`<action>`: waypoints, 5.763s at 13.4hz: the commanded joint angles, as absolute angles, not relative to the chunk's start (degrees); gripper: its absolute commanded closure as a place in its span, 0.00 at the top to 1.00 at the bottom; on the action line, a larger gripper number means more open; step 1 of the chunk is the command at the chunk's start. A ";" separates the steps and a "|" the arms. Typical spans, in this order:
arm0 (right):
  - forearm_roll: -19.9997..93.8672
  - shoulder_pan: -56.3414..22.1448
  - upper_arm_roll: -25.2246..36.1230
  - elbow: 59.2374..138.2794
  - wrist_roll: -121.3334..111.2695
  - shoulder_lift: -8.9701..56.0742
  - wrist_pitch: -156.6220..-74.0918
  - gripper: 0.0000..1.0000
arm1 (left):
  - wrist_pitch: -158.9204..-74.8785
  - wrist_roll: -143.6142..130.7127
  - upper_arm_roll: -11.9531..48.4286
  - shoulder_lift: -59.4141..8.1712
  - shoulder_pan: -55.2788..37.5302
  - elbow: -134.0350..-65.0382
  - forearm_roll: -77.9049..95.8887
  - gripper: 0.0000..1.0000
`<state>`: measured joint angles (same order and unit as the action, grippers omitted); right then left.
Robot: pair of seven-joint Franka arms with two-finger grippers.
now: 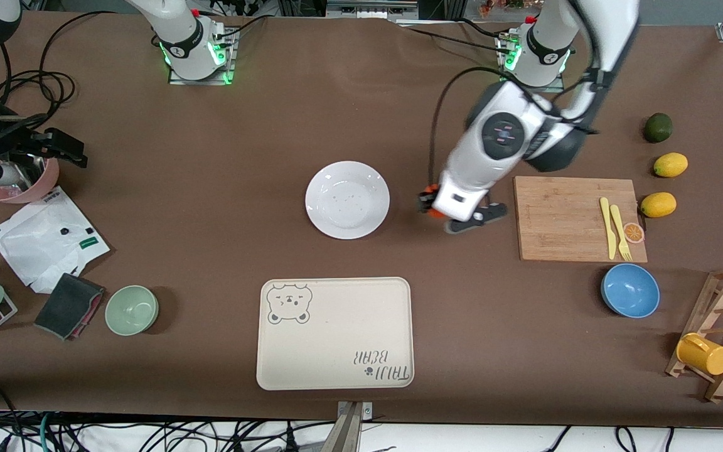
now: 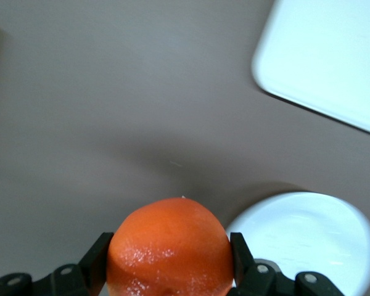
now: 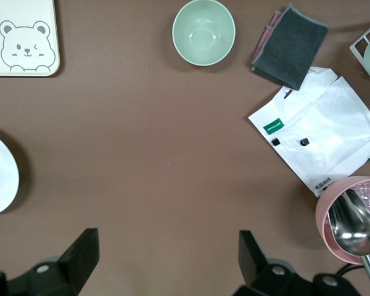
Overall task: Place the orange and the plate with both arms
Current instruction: 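Carry the orange over the white plate and release it, then grip the white plate rim with the right gripper while the left gripper withdraws, then slide the plate onto the bear tray with the right gripper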
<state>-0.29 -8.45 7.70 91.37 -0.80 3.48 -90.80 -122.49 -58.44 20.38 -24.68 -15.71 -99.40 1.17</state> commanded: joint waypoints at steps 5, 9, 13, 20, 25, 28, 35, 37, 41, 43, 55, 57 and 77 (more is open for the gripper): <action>-0.26 -8.00 8.00 91.15 -1.32 3.69 -90.53 1.00 | -126.45 -77.15 17.59 -41.82 -30.83 -83.93 1.50 0.15; -0.26 -8.00 8.00 91.23 -1.32 5.01 -90.88 1.00 | -133.31 -79.89 14.15 -48.06 -35.51 -83.85 -0.35 0.17; 6.82 -9.14 6.59 90.70 -6.42 11.77 -91.14 1.00 | -133.42 -79.81 13.97 -47.03 -34.98 -83.85 -0.44 1.00; 33.90 -10.28 2.39 99.10 -7.56 22.06 -104.37 1.00 | -112.00 -69.82 14.15 -36.58 -27.88 -83.85 -3.08 1.00; 52.69 -10.28 -4.82 118.96 -20.79 18.56 -127.57 1.00 | -103.89 -48.99 14.15 -30.95 -17.95 -84.11 -3.16 1.00; 70.26 -10.28 -8.08 128.91 -36.07 17.23 -136.30 1.00 | -104.15 -36.51 14.24 -29.10 -10.66 -83.85 -3.16 1.00; 86.39 -13.09 -9.58 129.11 -49.92 23.02 -137.28 1.00 | -103.89 -24.17 14.41 -21.89 -1.93 -84.11 -2.37 1.00; 87.27 -14.85 -9.58 127.45 -50.62 25.74 -138.07 1.00 | -103.89 -24.00 14.33 -21.80 -1.41 -84.02 -2.37 1.00; 90.70 -18.10 -9.58 122.09 -50.62 31.11 -139.48 1.00 | -103.89 -23.91 14.24 -21.80 -1.05 -84.02 -2.46 1.00; 90.97 -18.19 -9.58 121.03 -50.19 31.55 -139.57 0.98 | -103.89 -23.99 14.24 -21.88 -1.05 -84.02 -2.46 1.00; 87.98 -17.93 -9.40 116.54 -51.86 35.33 -138.96 0.00 | -103.89 -24.08 14.33 -21.88 -1.14 -84.20 -2.46 1.00; 87.98 -17.67 -9.40 116.54 -52.03 35.33 -138.96 0.00 | -103.89 -24.17 14.33 -21.88 -1.14 -84.11 -2.46 1.00; 87.89 -12.13 -5.63 80.10 -41.92 52.44 -134.56 0.00 | -102.06 -23.91 14.68 -19.52 1.23 -83.76 -2.20 1.00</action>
<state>88.80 -12.56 -5.75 89.34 -42.97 45.55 -135.07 -103.97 -25.36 13.82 -22.37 -0.13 -82.94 -2.29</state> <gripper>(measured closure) 0.956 0.000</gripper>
